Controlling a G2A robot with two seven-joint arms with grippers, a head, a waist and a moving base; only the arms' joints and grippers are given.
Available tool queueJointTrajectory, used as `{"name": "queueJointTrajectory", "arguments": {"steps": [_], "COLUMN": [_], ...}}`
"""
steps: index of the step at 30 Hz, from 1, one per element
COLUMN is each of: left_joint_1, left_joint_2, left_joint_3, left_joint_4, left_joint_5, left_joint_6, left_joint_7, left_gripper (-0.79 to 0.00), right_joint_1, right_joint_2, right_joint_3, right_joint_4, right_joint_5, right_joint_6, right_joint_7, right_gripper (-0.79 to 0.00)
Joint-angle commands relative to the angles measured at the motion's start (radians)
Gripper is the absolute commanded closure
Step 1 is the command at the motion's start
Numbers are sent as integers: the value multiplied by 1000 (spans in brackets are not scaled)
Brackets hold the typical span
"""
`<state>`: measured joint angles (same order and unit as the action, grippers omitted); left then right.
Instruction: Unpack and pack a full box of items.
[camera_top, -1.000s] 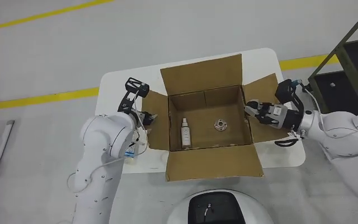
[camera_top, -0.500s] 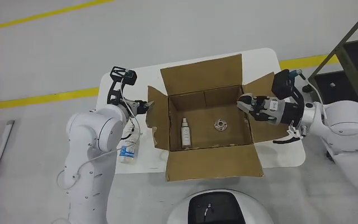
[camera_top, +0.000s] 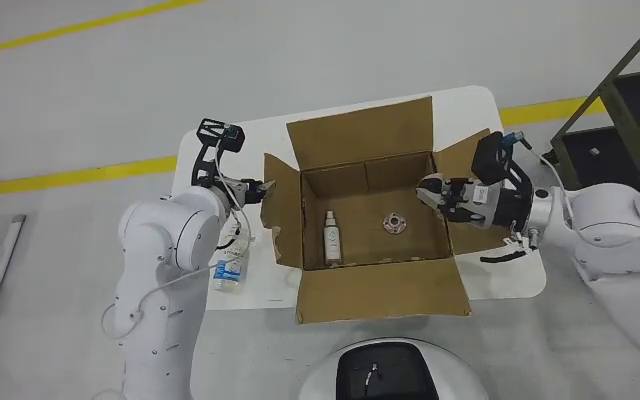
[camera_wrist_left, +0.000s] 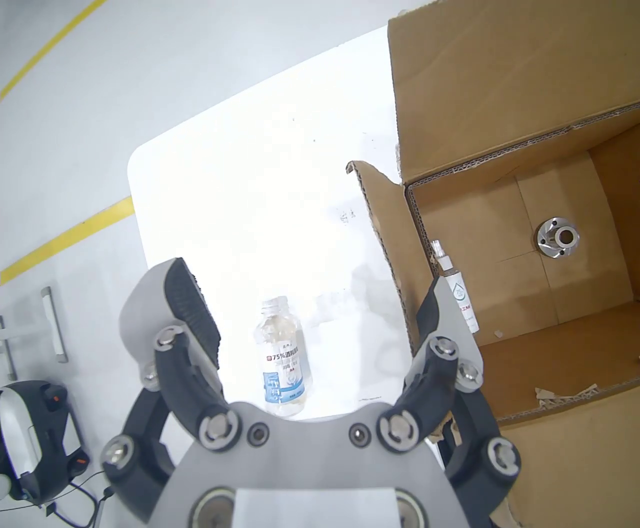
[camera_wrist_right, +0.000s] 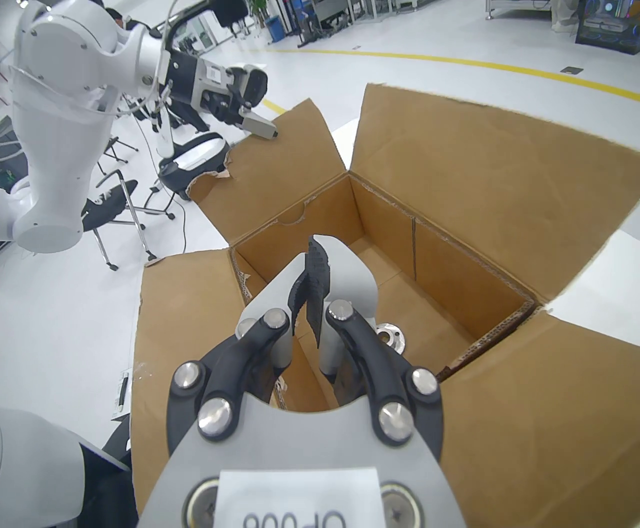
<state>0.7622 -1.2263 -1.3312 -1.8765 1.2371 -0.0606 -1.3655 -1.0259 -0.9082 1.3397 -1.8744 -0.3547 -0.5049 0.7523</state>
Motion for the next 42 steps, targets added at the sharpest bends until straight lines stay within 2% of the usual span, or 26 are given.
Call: {"name": "queueJointTrajectory", "arguments": {"steps": [1,6,11,17,23,26,30,33,36,38,42], "left_joint_1": [0,0,0,13,4,-6,-6,-6,-6,-6,-6], "left_joint_2": [0,0,0,11,31,40,40,40,40,40,40], "left_joint_3": [0,0,0,-80,-196,-231,-231,-231,-231,-231,-231], "left_joint_4": [0,0,0,10,63,110,110,110,110,110,110], "left_joint_5": [0,0,0,-9,-42,-51,-51,-51,-51,-51,-51], "left_joint_6": [0,0,0,-21,-137,-196,-196,-196,-196,-196,-196], "left_joint_7": [0,0,0,86,138,156,156,156,156,156,156], "left_gripper": [-785,-785,-785,-785,-785,-785,-785,-785,-785,-785,-785], "right_joint_1": [32,130,239,239,235,269,354,429,488,533,533], "right_joint_2": [-4,-32,-73,-73,-74,-85,-120,-160,-207,-235,-235], "right_joint_3": [-49,-214,-356,-356,-358,-385,-485,-573,-646,-699,-699], "right_joint_4": [-6,52,170,170,162,156,178,226,298,345,345], "right_joint_5": [-57,-135,-78,-78,-93,-101,-116,-105,-31,-45,-45], "right_joint_6": [53,197,259,259,269,375,602,715,786,813,813], "right_joint_7": [54,106,131,131,114,172,283,292,276,270,270], "right_gripper": [0,0,0,0,0,0,0,0,0,0,0]}}
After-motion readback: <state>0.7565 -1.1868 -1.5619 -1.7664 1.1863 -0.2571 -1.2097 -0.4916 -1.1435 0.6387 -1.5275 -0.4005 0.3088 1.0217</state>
